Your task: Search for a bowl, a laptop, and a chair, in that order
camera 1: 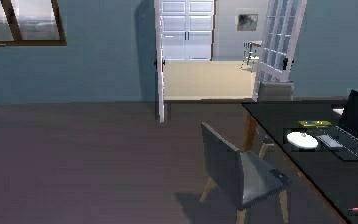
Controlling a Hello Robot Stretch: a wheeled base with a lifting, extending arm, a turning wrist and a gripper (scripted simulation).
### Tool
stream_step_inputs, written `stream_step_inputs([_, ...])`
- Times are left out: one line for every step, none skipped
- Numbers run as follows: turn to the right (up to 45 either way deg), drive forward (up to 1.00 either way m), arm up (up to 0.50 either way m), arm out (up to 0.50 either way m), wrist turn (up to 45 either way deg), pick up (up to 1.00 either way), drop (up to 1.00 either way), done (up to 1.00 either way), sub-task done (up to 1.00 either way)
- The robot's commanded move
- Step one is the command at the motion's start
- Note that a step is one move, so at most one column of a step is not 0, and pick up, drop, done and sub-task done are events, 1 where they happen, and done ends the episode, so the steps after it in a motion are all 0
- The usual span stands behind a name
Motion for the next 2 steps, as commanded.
stream_step_inputs([-3.0, 0.00, 0.00, 0.00, 0.0, 0.00, 0.00, 0.00, 0.00])
stream_step_inputs([0.0, 0.15, 0.00, 0.00, 0.0, 0.00, 0.00, 0.00, 0.00])
